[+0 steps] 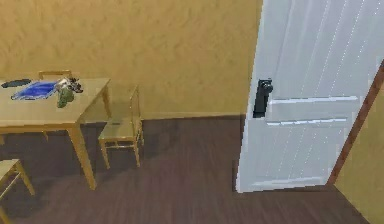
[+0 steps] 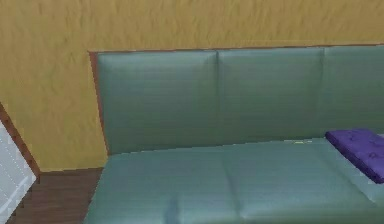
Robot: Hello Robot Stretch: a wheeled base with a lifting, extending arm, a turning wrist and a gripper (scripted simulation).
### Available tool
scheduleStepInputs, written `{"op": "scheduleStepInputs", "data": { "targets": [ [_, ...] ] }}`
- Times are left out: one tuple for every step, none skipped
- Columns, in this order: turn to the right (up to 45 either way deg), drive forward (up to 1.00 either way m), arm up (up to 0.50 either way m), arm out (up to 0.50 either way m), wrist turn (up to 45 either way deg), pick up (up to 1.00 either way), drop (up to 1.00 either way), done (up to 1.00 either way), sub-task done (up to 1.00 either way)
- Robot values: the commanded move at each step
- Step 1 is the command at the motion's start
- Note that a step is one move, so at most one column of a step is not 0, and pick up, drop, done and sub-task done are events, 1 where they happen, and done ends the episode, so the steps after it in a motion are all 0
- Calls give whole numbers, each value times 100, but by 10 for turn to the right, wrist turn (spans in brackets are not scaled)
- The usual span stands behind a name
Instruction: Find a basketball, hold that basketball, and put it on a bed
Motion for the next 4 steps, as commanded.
{"op": "scheduleStepInputs", "data": {
  "targets": [
    [0, 95, 0, 0, 0, 0, 0, 0, 0],
    [120, 0, 0, 0, 0, 0, 0, 0, 0],
    [0, 55, 0, 0, 0, 0, 0, 0, 0],
    [-60, 0, 0, 0, 0, 0, 0, 0, 0]
  ]
}}
